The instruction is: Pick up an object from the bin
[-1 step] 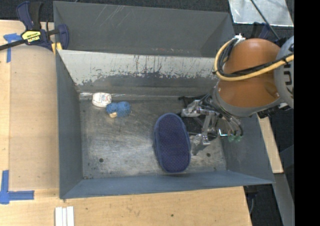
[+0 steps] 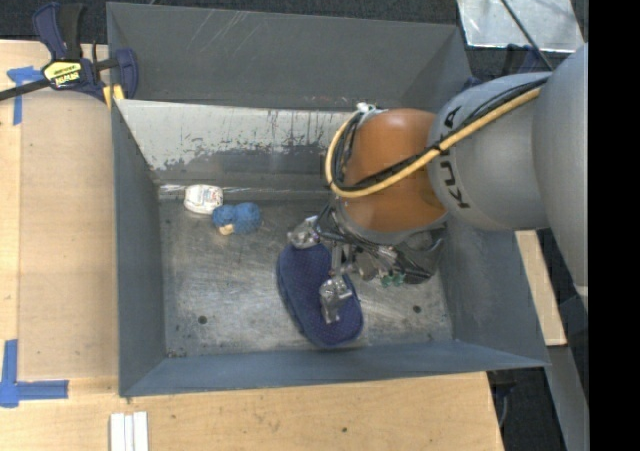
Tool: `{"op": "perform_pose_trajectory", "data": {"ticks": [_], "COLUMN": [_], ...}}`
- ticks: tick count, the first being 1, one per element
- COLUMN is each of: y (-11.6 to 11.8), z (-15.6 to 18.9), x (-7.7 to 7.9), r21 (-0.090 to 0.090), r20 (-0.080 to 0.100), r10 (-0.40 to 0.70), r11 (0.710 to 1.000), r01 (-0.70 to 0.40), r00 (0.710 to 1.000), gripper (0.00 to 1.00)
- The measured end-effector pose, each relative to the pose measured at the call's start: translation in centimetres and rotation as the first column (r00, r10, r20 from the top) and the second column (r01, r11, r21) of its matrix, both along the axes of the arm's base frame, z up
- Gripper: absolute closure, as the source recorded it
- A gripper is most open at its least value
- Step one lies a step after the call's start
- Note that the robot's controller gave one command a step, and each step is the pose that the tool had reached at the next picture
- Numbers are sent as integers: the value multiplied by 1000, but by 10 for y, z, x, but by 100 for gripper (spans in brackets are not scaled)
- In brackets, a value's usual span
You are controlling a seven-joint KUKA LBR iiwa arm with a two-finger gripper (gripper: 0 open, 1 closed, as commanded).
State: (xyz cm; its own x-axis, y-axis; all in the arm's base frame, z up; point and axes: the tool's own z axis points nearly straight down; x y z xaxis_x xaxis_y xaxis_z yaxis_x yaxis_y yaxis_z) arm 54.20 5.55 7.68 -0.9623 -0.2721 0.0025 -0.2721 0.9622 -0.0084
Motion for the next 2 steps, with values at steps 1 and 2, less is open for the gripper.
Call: {"op": "perform_pose_trajectory", "data": {"ticks": [1, 2], "y": [-1, 8], "z": [1, 178], "x": [0, 1], "r21": [1, 9], "r20": [1, 13], "r10": [-3, 130], "r11": [1000, 991], "r01": [3, -131], "r00": [1000, 991], "gripper": [100, 100]}}
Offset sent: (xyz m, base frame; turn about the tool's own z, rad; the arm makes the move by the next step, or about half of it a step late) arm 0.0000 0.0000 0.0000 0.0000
